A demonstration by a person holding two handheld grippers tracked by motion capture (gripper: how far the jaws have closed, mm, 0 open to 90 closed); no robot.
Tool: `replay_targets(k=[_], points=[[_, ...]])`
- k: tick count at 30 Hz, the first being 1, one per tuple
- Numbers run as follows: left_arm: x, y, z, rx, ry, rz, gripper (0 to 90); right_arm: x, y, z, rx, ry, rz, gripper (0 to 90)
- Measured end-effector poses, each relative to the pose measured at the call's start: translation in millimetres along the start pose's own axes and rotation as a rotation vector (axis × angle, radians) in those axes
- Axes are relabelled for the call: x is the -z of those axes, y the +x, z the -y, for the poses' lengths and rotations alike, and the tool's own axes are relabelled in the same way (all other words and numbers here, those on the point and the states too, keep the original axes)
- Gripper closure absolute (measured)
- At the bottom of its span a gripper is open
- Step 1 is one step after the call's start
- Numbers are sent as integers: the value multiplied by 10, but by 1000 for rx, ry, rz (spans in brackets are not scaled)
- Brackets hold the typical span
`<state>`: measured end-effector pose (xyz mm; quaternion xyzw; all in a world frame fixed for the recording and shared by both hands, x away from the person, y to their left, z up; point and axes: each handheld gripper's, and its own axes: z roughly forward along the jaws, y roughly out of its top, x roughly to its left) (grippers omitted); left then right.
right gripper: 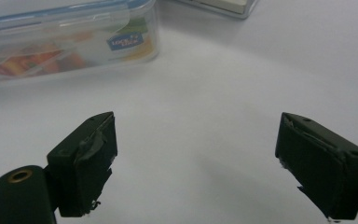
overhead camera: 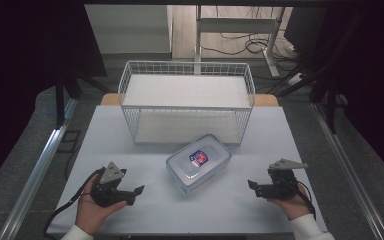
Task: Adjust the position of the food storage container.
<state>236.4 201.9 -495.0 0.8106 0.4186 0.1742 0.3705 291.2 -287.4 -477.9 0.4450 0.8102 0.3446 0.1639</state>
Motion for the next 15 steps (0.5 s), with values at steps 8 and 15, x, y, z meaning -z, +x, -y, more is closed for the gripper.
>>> replay_targets(k=[8, 15], points=[[47, -51, 48, -33, 5, -19, 155, 23, 75, -57, 24, -1, 3, 185], [105, 17, 112, 51, -11, 34, 163, -40, 143, -120, 52, 28, -43, 212]])
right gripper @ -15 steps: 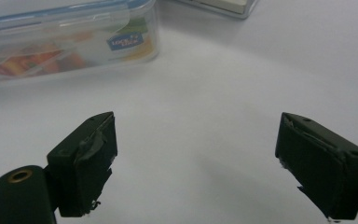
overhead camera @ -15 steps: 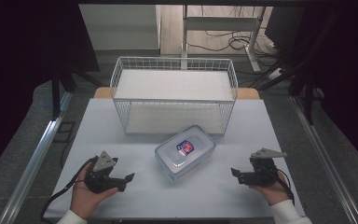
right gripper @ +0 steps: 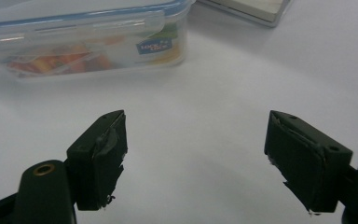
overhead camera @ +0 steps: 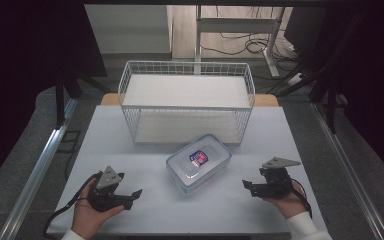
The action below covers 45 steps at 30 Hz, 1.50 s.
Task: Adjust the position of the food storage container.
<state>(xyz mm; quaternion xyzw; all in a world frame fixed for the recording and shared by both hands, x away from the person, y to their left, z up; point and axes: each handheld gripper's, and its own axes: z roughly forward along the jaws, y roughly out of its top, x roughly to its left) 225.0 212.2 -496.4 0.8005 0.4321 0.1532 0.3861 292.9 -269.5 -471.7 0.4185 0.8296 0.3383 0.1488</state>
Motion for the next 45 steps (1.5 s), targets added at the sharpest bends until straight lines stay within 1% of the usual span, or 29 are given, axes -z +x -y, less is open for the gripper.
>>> replay_targets(k=[1, 2, 4, 7, 10, 12, 16, 17, 21, 24, 26, 27, 28, 30, 31, 32, 33, 34, 36, 38, 39, 40, 41, 42, 43, 45], points=[[-1, 23, 0, 2, 13, -14, 163, -12, 6, -5, 0, 5, -2, 213], [-1, 23, 0, 2, 13, -14, 160, -24, 5, -8, 2, 7, -3, 215], [-5, 50, 3, -27, 25, -55, 167, -38, -6, -12, 3, 11, -5, 223], [-17, 51, 7, -32, 32, -56, 166, -49, -25, -12, 2, 9, -8, 237], [-31, 32, 14, -35, 42, -43, 166, -45, -40, -23, -6, 9, -8, 257], [-28, 23, 17, -35, 44, -39, 166, -40, -35, -28, -2, 9, -11, 272], [-3, 25, 15, -25, 33, -33, 166, -45, -11, -34, 15, 16, -15, 282], [-1, 26, 13, -22, 30, -29, 166, -52, -5, -39, 20, 20, -18, 296], [-12, 20, 6, -10, 29, -10, 167, -54, -7, -61, 22, 22, -19, 314], [-17, 12, 3, -1, 25, 6, 168, -46, -15, -112, 20, 17, -9, 335], [-17, 11, 3, 1, 24, 10, 168, -35, -23, -169, 18, 13, -4, 355], [-15, 9, 3, 2, 24, 13, 168, -31, -36, -239, 15, 4, 1, 380], [-15, 9, 3, 2, 24, 13, 168, -31, -36, -239, 15, 4, 1, 380], [-12, 5, 4, 3, 22, 19, 168, -33, -46, -313, 10, -2, 11, 417], [-12, 3, 4, 3, 21, 22, 169, -40, -52, -347, 18, -5, 14, 436], [-13, 2, 5, 3, 23, 24, 168, -66, -55, -416, 27, 0, 10, 500], [-13, 2, 5, 3, 23, 24, 169, -66, -55, -416, 27, 0, 10, 500], [-15, 2, 6, 2, 25, 23, 169, -86, -59, -450, 33, 5, 2, 525], [-19, 0, 8, 2, 27, 25, 168, -139, -74, -519, 40, 14, -10, 564], [-23, -4, 11, 0, 30, 25, 168, -199, -93, -582, 45, 29, -11, 604], [-29, -9, 13, 0, 33, 25, 168, -270, -117, -644, 45, 43, -19, 643], [-29, -9, 13, 0, 33, 25, 168, -270, -117, -644, 45, 43, -19, 643], [-33, -11, 13, 1, 35, 28, 168, -351, -125, -710, 58, 56, -12, 701], [-44, -16, 15, -1, 38, 29, 168, -393, -128, -745, 62, 58, -8, 738], [-44, -16, 15, -1, 38, 29, 168, -393, -128, -745, 62, 58, -8, 738], [-49, -21, 17, 0, 41, 30, 168, -471, -143, -812, 67, 54, 0, 823]])
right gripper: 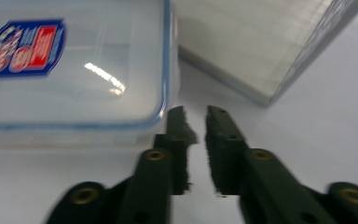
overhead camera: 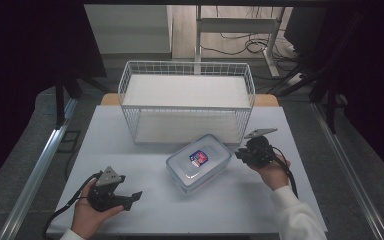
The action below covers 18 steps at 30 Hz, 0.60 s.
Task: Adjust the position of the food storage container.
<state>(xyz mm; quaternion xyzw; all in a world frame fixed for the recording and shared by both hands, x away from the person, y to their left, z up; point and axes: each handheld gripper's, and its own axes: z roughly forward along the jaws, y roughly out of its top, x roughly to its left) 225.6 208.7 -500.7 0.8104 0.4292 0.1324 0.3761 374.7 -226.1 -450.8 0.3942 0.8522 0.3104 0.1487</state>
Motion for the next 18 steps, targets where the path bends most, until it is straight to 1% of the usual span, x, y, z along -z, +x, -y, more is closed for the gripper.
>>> replay_targets(k=[1, 2, 3, 4, 7, 11, 12, 13, 15, 16, 18], points=[[0, -2, 1, 1, 0, 1, 168, -32, -11, -34, 4, 2, 5, 868], [1, -3, 2, 2, 1, 0, 168, -100, -29, -88, 18, -4, 7, 889], [3, -3, 3, 2, 0, -2, 168, -100, -29, -88, 18, -4, 7, 889], [4, -3, 4, 1, 1, -3, 168, -136, -37, -110, 24, 0, 1, 890], [-2, -7, 7, 1, 7, -4, 169, -257, -36, -141, 36, 22, -1, 890], [-20, -21, 12, -3, 14, 2, 170, -389, -61, -164, 65, 58, -2, 890], [-21, -22, 12, -2, 15, 2, 170, -425, -65, -187, 74, 64, -14, 891], [-21, -22, 12, -2, 15, 2, 170, -425, -65, -187, 74, 64, -14, 891], [-16, -15, 10, -6, 15, 1, 170, -449, -57, -209, 88, 70, -20, 891], [-13, -15, 10, -3, 15, 1, 170, -464, -46, -225, 104, 80, -11, 891], [-13, -14, 9, -3, 15, 2, 172, -465, -46, -228, 112, 82, -15, 891]])
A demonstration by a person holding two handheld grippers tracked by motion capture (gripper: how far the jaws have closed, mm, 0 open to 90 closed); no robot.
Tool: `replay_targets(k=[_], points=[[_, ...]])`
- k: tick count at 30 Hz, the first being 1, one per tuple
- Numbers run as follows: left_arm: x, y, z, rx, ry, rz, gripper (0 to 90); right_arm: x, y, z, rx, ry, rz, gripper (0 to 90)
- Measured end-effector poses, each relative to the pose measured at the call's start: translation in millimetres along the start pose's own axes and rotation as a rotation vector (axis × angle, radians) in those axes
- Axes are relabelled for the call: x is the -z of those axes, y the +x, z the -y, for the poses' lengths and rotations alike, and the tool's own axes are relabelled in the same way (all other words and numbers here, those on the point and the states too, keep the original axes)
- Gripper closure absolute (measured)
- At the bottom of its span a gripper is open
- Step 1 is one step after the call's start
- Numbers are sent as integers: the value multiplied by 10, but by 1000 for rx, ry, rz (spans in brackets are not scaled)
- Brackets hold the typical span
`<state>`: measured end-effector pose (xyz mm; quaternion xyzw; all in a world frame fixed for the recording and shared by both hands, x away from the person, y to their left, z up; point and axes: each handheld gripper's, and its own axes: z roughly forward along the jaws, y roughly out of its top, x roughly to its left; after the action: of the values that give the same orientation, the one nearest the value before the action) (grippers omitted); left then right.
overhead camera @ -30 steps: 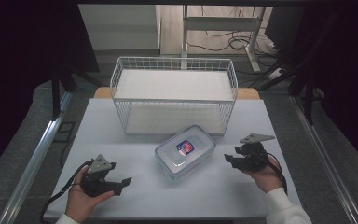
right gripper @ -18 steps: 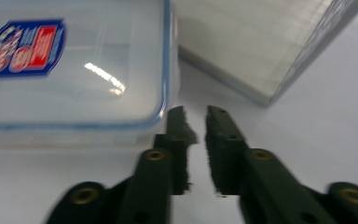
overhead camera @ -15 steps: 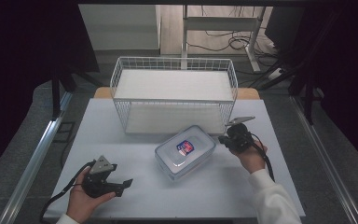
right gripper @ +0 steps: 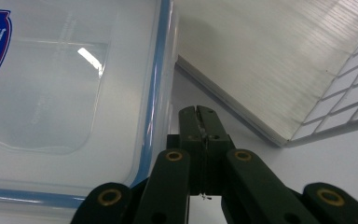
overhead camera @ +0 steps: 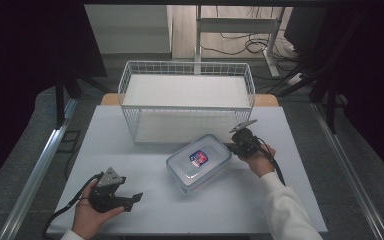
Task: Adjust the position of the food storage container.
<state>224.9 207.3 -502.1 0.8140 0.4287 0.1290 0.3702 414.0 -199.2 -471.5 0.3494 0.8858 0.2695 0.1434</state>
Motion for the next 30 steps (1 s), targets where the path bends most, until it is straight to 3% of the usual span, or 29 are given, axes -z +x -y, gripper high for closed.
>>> replay_targets(k=[2, 4, 7, 20, 30], points=[[-1, 1, 0, 0, 0, 1, 172, 2, 0, 2, 8, 0, -11, 891], [-5, 4, -4, 3, 0, 6, 172, 4, 45, 0, 47, 3, -44, 892], [8, 11, -6, 4, -5, 3, 172, 6, 123, -11, 61, 11, -51, 892], [85, 59, -11, 1, -28, -21, 171, 68, 485, -4, 113, 23, -46, 892], [111, 82, -17, 8, -37, -28, 172, 116, 800, 26, 149, 20, -117, 892]])
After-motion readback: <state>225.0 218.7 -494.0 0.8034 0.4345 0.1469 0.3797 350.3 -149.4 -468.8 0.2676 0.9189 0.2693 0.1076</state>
